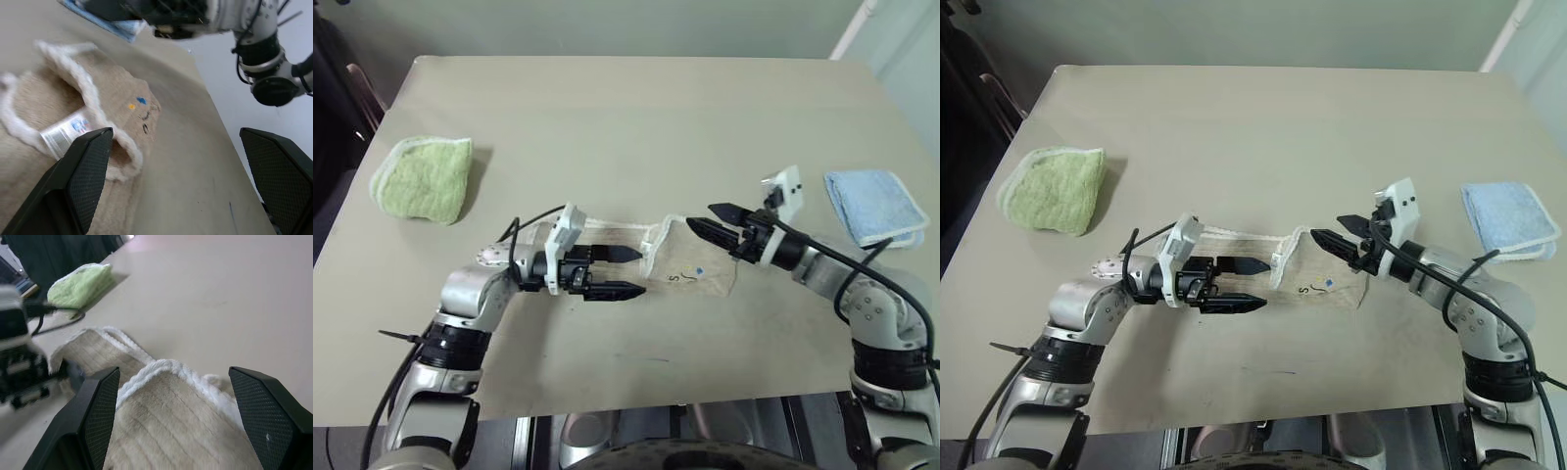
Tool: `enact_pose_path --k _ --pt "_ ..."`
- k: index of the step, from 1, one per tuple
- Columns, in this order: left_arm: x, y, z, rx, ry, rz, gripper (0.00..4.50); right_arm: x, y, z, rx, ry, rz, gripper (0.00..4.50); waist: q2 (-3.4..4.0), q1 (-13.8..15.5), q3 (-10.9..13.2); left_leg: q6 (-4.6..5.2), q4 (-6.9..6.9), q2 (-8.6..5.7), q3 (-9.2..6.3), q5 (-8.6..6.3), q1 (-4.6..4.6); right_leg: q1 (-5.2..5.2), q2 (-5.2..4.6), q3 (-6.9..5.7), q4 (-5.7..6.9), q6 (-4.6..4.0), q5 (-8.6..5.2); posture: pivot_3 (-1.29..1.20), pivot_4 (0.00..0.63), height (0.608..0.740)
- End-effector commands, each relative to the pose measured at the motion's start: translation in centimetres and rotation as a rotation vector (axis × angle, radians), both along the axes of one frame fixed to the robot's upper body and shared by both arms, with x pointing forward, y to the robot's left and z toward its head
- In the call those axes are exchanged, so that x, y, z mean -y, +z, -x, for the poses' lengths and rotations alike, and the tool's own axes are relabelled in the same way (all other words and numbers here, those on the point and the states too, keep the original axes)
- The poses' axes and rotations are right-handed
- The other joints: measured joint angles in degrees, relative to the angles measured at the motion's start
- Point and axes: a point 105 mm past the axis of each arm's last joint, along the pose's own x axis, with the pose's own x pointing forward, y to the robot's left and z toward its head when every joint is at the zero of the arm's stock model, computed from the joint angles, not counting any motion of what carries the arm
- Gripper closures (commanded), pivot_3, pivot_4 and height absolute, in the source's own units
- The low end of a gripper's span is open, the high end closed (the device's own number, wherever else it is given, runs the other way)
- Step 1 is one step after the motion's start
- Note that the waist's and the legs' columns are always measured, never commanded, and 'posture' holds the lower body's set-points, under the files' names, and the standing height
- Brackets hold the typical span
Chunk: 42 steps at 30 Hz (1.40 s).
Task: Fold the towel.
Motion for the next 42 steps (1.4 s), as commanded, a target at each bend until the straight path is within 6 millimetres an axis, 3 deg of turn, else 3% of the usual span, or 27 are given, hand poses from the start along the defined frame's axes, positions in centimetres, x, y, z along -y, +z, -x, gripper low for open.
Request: enact_pose_path --k 1,4,7,10,13,15,21,26,29,37,42 --pt "-1.4 2.0 -0.8 0.017 0.037 0.051 0.0 0.6 0.8 0.3 0.055 -0.034 -0.002 0.74 0.0 -0.15 0.0 -0.01 0.0 0.0 0.0 0.01 0.0 -0.01 0.0 0.01 0.01 -0.01 0.02 0.0 0.15 0.74" --pt "-3.0 4.3 -2.5 0.066 0.108 0.124 0.0 1.3 0.6 0.9 0.055 -0.054 -0.019 0.74 0.0 -0.15 0.0 0.0 0.0 0.0 -0.02 0.05 0.0 -0.01 0.01 0.02 0.03 -0.02 0.08 0.0 0.15 0.74" --pt "-3.6 5.6 -3.2 0.101 0.123 0.17 0.0 1.4 0.9 1.6 0.074 -0.045 -0.045 1.55 0.01 0.0 0.0 0.01 0.0 0.0 -0.03 0.09 0.0 0.0 0.0 0.01 0.02 -0.04 0.1 0.0 0.15 0.74" --pt "-3.1 6.7 -3.3 0.099 0.08 0.252 0.61 1.4 2.0 2.4 0.136 -0.03 -0.08 2.65 0.01 -0.03 0.01 0.01 0.0 -0.03 -0.03 0.08 -0.02 0.01 -0.01 0.02 -0.02 -0.02 0.09 0.0 0.15 0.74" --pt "-2.1 7.0 -2.9 0.108 0.023 0.291 1.7 1.7 2.6 2.1 0.176 -0.062 -0.1 3.75 0.01 -0.05 0.0 -0.01 0.0 -0.03 -0.02 0.07 -0.02 0.02 -0.01 0.02 -0.06 0.0 0.08 0.0 0.15 0.74" --pt "-0.2 6.9 -2.1 0.107 -0.063 0.33 2.37 2.2 2.9 1.6 0.202 -0.107 -0.112 4.44 0.01 0.01 0.01 -0.01 0.0 -0.02 -0.02 0.06 -0.02 0.01 -0.01 0.02 -0.07 0.01 0.07 0.0 0.15 0.74" --pt "3.7 6.3 -1.5 0.12 -0.159 0.361 4.48 2.0 1.8 1.2 0.204 -0.14 -0.078 4.5 0.01 0.1 0.01 0.02 0.01 -0.02 -0.02 0.07 -0.02 0.07 -0.04 0.02 -0.08 0.11 0.1 0.0 0.15 0.74" --pt "6.6 1.9 -3.1 0.284 -0.062 0.151 4.48 1.6 -0.7 0.0 0.155 -0.188 0.011 4.5 0.01 0.06 0.0 0.06 0.02 -0.01 -0.02 0.09 0.06 0.13 -0.03 0.03 -0.09 0.32 0.22 0.0 0.15 0.74" --pt "7.5 0.5 -3.6 0.318 -0.043 0.1 4.48 1.6 -1.2 -0.7 0.156 -0.227 0.023 4.5 0.02 0.05 0.01 0.15 0.03 -0.02 -0.02 0.15 0.09 0.2 -0.05 0.04 -0.13 0.71 0.48 0.0 0.15 0.74" --pt "8.6 -5.1 -4.4 0.387 -0.023 -0.166 4.48 2.5 -2.8 -2.4 0.183 -0.348 0.112 4.5 0.05 0.11 0.03 0.2 0.02 -0.03 -0.03 0.16 0.07 0.19 -0.07 0.03 -0.17 0.66 0.51 0.0 0.15 0.74" --pt "8.0 -6.8 -3.5 0.374 -0.08 -0.27 4.48 2.3 -3.9 -1.9 0.169 -0.342 0.135 4.5 0.15 0.19 -0.03 0.22 0.01 -0.06 -0.02 0.14 0.04 0.2 -0.1 0.02 -0.2 0.69 0.52 0.0 0.15 0.74"
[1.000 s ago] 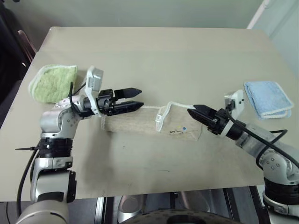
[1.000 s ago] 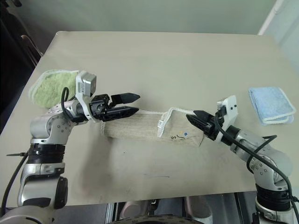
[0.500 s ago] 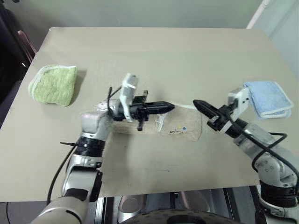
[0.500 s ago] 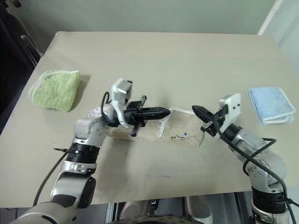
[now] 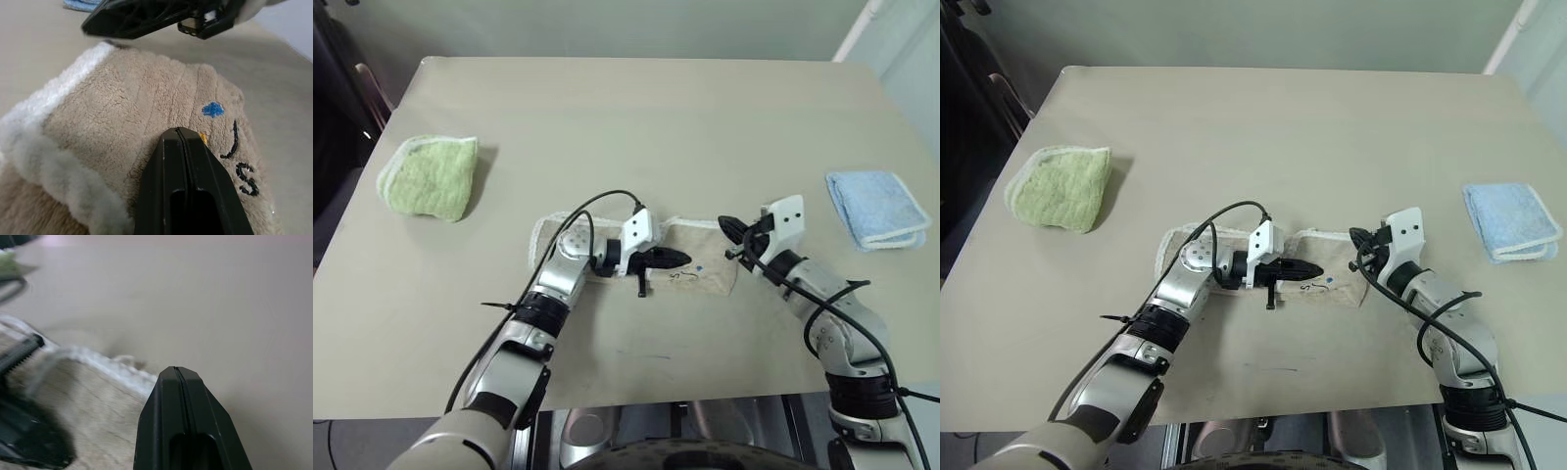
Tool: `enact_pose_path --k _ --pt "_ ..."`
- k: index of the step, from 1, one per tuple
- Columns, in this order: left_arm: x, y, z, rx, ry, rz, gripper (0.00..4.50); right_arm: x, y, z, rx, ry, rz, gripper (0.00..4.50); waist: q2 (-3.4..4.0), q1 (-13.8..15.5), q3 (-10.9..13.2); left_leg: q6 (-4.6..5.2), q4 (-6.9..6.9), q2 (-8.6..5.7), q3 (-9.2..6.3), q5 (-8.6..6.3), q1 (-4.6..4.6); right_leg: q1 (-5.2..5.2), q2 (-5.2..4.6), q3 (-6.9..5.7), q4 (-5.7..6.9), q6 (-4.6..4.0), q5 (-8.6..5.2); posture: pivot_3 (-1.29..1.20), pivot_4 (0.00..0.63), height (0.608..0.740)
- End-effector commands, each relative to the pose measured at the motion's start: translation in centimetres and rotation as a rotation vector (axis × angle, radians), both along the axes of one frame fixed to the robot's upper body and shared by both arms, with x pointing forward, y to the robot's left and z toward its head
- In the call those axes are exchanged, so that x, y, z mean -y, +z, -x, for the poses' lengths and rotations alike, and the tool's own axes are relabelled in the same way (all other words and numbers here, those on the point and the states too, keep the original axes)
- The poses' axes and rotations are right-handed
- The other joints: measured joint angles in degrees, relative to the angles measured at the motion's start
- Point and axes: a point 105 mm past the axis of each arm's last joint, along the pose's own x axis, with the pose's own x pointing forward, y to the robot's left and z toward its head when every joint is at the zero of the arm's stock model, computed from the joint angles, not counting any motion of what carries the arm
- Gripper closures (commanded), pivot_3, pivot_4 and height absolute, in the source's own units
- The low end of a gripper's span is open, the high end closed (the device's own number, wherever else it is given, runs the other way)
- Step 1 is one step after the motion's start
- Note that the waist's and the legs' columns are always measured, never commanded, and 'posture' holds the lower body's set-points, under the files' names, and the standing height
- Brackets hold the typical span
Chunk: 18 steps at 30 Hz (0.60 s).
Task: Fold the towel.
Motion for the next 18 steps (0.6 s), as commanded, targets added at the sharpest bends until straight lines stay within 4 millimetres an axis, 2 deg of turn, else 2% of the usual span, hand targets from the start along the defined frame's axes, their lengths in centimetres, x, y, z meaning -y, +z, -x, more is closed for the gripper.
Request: enact_pose_path --k 1,5,11,18 --pt "-0.4 -1.5 1.3 -0.064 -0.038 -0.096 4.48 -0.5 -0.1 0.7 0.023 0.018 0.016 4.5 0.0 -0.02 0.0 0.0 0.0 0.0 0.0 0.0 0.01 0.02 0.01 0.0 0.0 -0.02 -0.01 0.0 0.15 0.74" --pt "-0.6 -0.4 2.5 -0.18 -0.059 -0.058 4.48 -1.1 -1.3 1.5 -0.003 0.048 0.058 4.5 0.03 -0.19 -0.01 -0.04 -0.02 0.01 0.0 -0.04 0.02 -0.01 0.02 -0.01 -0.01 -0.32 -0.2 0.0 0.15 0.74" --pt "-2.8 -0.1 4.6 -0.258 -0.114 -0.109 4.48 -1.9 -3.5 2.6 -0.043 0.094 0.143 4.5 0.05 -0.4 -0.02 -0.15 -0.03 0.04 -0.02 -0.11 0.04 -0.04 0.07 0.0 0.03 -0.51 -0.33 0.0 0.15 0.74" --pt "-2.8 0.9 4.4 -0.273 -0.052 -0.073 4.48 -1.4 -6.0 2.5 -0.052 0.123 0.284 4.5 0.04 -0.37 -0.04 -0.15 -0.03 0.04 -0.04 -0.12 0.12 0.02 0.06 0.01 0.03 -0.54 -0.33 0.0 0.15 0.74"
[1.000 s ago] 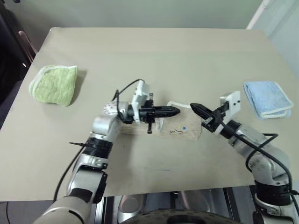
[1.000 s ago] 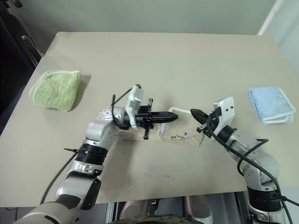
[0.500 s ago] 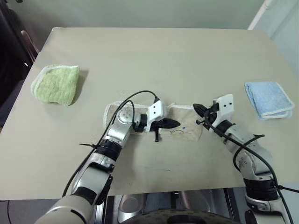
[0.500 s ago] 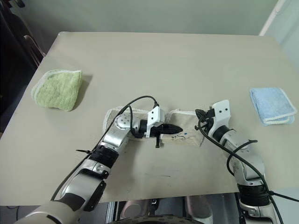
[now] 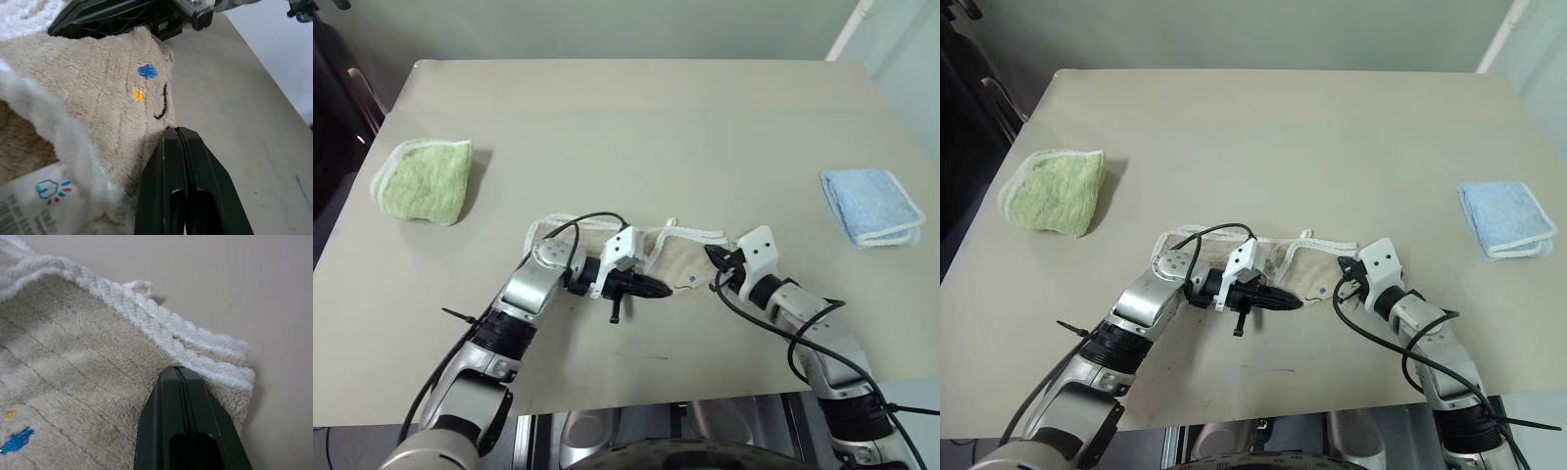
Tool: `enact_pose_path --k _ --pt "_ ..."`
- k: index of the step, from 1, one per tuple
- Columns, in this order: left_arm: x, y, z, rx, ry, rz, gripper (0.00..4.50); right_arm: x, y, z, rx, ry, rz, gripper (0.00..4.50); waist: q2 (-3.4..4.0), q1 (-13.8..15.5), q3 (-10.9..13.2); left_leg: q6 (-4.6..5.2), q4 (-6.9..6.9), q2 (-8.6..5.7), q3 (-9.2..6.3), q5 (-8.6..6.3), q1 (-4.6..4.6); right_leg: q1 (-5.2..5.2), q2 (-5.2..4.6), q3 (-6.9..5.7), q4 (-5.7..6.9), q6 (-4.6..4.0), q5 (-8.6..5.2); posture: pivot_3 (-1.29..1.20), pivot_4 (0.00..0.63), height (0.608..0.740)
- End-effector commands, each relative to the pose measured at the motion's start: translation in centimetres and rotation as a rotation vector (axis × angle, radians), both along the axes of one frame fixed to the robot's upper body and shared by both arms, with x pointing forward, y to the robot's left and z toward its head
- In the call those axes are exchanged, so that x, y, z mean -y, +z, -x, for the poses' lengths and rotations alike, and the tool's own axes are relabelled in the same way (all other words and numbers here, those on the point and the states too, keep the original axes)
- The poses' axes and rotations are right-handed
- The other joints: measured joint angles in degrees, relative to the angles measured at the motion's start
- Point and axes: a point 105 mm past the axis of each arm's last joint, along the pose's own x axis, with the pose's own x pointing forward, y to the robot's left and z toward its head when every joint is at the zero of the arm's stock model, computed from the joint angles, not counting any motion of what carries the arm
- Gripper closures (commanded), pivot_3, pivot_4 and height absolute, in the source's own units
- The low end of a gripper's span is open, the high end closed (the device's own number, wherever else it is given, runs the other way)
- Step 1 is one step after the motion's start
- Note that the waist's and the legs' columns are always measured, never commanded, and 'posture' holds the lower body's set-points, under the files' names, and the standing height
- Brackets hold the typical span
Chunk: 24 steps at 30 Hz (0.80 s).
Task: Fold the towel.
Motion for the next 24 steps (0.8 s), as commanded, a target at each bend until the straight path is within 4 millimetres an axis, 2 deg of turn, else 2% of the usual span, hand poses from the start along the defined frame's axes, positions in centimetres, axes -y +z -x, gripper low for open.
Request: enact_pose_path --k 1,5,9,14,16,17,20,24 --pt "0.5 1.4 0.2 0.004 0.013 0.049 4.48 0.5 -2.4 0.5 -0.04 0.037 0.104 4.5 0.0 0.0 0.0 0.0 0.0 0.0 0.0 0.0 0.04 0.02 0.0 0.0 0.01 0.0 0.0 0.0 0.15 0.74" --pt "1.1 3.9 0.3 -0.029 0.016 0.145 4.48 1.2 -1.5 0.2 -0.016 0.041 0.1 4.5 -0.01 0.01 -0.01 -0.01 0.0 0.0 -0.02 0.0 0.11 0.13 0.0 0.0 0.0 -0.01 0.0 0.0 0.15 0.74" --pt "0.5 6.5 -0.7 -0.05 0.06 0.249 4.48 1.7 2.9 -0.1 0.062 0.038 -0.071 4.5 0.0 0.26 0.01 -0.02 0.0 -0.03 -0.01 0.03 0.1 0.17 -0.01 0.0 0.0 0.0 0.0 0.0 0.15 0.74" --pt "-1.5 8.7 -1.9 -0.092 0.129 0.338 4.48 0.2 8.4 2.1 0.092 0.205 -0.306 4.5 0.03 0.23 0.02 -0.22 -0.02 -0.02 0.01 0.08 0.05 0.09 0.05 0.03 0.01 -0.01 -0.09 0.0 0.15 0.74" --pt "-2.5 9.0 -3.0 -0.089 0.199 0.344 4.48 -0.3 9.4 3.0 0.077 0.265 -0.34 4.5 0.02 0.22 0.02 -0.49 -0.04 -0.01 0.01 0.2 0.04 0.08 0.09 0.02 0.01 -0.03 -0.15 0.0 0.15 0.74" --pt "-3.3 8.9 -3.8 -0.098 0.254 0.334 4.32 -0.6 9.7 3.4 0.065 0.295 -0.337 4.5 0.02 0.22 0.02 -0.58 -0.04 -0.01 0.01 0.25 0.04 0.1 0.09 0.02 0.0 -0.03 -0.17 0.0 0.15 0.74" --pt "-6.1 9.6 -5.8 -0.119 0.412 0.352 3.55 -1.2 9.3 4.0 0.018 0.35 -0.281 3.91 0.01 0.2 0.03 -0.67 -0.05 0.0 0.01 0.3 0.05 0.1 0.08 0.03 0.0 -0.02 -0.2 0.0 0.15 0.74" --pt "-8.3 9.3 -6.3 -0.123 0.504 0.306 2.14 -1.5 8.7 4.0 -0.015 0.38 -0.241 2.56 0.01 0.17 0.03 -0.67 -0.06 0.0 0.01 0.28 0.03 0.05 0.08 0.04 0.0 -0.03 -0.23 0.0 0.15 0.74"
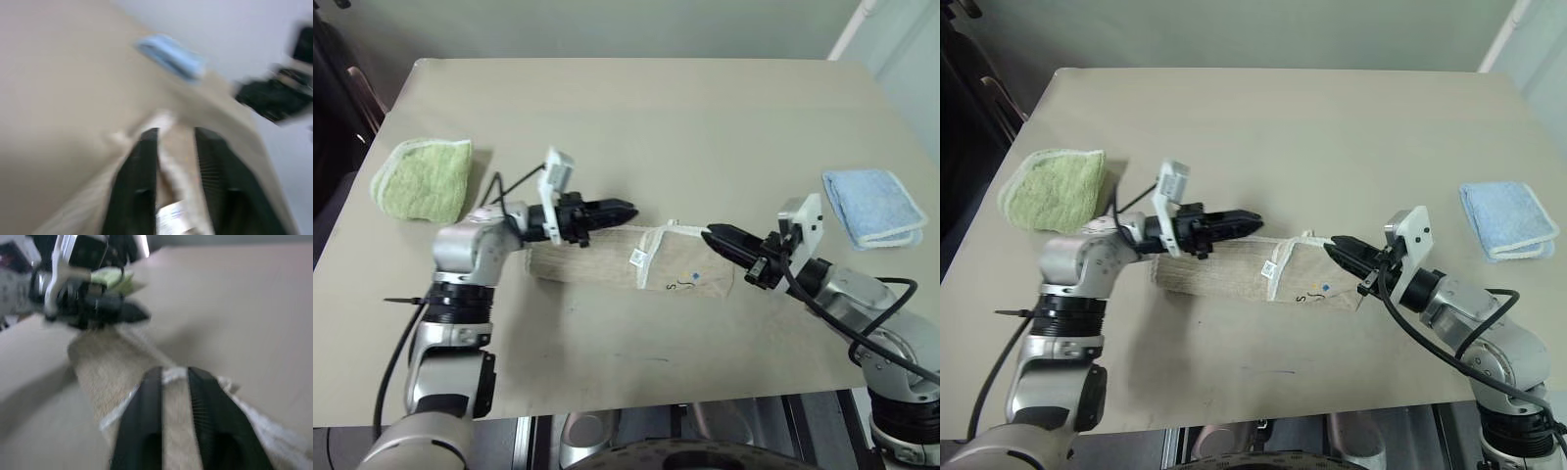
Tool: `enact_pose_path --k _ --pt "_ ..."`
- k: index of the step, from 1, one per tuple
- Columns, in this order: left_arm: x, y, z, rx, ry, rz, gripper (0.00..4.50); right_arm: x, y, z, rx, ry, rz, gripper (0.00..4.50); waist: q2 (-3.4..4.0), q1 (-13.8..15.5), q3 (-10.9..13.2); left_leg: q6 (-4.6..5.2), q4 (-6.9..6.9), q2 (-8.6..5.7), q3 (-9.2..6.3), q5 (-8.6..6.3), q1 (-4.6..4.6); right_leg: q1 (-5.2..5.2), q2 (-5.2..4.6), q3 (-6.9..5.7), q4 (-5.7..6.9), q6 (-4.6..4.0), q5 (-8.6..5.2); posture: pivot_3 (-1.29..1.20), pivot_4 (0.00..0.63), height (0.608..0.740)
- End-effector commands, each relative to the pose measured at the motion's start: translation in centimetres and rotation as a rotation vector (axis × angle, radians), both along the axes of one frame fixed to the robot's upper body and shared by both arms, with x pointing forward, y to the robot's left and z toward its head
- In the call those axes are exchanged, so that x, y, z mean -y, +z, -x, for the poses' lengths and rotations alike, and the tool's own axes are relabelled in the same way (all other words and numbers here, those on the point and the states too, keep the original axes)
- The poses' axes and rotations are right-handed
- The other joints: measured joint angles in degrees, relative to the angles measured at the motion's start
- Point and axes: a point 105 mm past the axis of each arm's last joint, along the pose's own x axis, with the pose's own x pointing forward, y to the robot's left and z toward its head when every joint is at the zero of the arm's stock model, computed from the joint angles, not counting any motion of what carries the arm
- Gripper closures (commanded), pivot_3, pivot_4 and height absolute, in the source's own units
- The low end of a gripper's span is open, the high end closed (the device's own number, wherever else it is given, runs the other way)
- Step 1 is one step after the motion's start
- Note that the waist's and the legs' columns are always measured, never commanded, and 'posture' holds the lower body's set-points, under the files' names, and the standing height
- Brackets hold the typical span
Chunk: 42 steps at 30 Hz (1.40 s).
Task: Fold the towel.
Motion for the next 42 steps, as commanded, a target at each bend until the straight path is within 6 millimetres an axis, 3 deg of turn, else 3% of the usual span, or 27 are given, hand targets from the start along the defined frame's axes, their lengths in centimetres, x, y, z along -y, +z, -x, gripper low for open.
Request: enact_pose_path --k 1,5,7,15,20,27,33,42 --pt "-1.7 0.8 0.2 0.012 0.035 -0.017 1.77 -1.0 0.7 0.5 0.025 0.079 0.012 2.18 0.0 -0.01 0.0 0.01 0.0 0.0 0.0 -0.01 -0.02 -0.03 0.0 0.0 0.0 -0.01 -0.01 0.0 0.15 0.74" --pt "-4.5 0.0 1.8 -0.036 0.054 -0.04 0.32 -1.5 0.6 0.5 0.029 0.149 0.046 0.74 0.0 -0.24 0.0 0.18 -0.04 0.0 0.01 -0.14 -0.07 -0.14 0.02 0.01 0.02 -0.06 -0.04 0.0 0.15 0.74" --pt "-5.4 -0.2 2.9 -0.067 0.044 -0.041 0.0 -1.6 0.6 0.3 0.032 0.176 0.059 0.08 0.0 -0.32 0.0 0.1 -0.07 0.01 0.0 -0.18 -0.09 -0.21 0.03 0.0 0.05 -0.12 -0.08 0.0 0.15 0.74" --pt "-9.3 -0.8 6.3 -0.162 0.078 -0.066 0.0 -1.6 0.2 -0.1 0.022 0.27 0.109 0.04 -0.01 -0.24 -0.01 0.1 -0.18 0.02 -0.02 -0.25 -0.18 -0.41 0.04 -0.01 0.12 -0.29 -0.18 0.0 0.15 0.74" --pt "-12.4 -0.8 6.2 -0.244 0.303 -0.013 0.0 -2.2 -0.3 -0.9 0.015 0.281 0.139 0.04 -0.02 -0.24 -0.01 0.18 -0.41 0.06 -0.03 -0.28 -0.16 -0.56 0.05 -0.03 0.24 -0.47 -0.15 0.0 0.15 0.74" --pt "-13.4 -0.6 7.9 -0.47 0.38 0.06 0.0 -2.9 -0.3 -1.4 0.0 0.287 0.119 0.04 -0.04 -0.48 -0.02 -0.32 -0.94 0.1 0.0 0.19 -0.14 -0.79 0.08 -0.03 0.31 -0.69 -0.11 0.0 0.15 0.74" --pt "-14.2 -2.5 8.8 -0.629 0.437 0.038 0.0 -2.9 -0.7 -1.8 -0.033 0.264 0.134 0.04 -0.04 -0.49 -0.02 -0.42 -1.0 0.16 0.0 0.28 -0.04 -0.83 0.14 -0.04 0.51 -0.83 -0.11 0.0 0.15 0.74" --pt "-12.6 -4.0 8.3 -0.744 0.415 0.09 0.0 -2.7 -0.7 -2.0 -0.036 0.215 0.125 0.04 -0.06 -0.39 -0.03 -0.38 -0.97 0.16 -0.01 0.39 0.11 -0.86 0.16 -0.04 0.94 -0.99 -0.07 0.0 0.15 0.74"
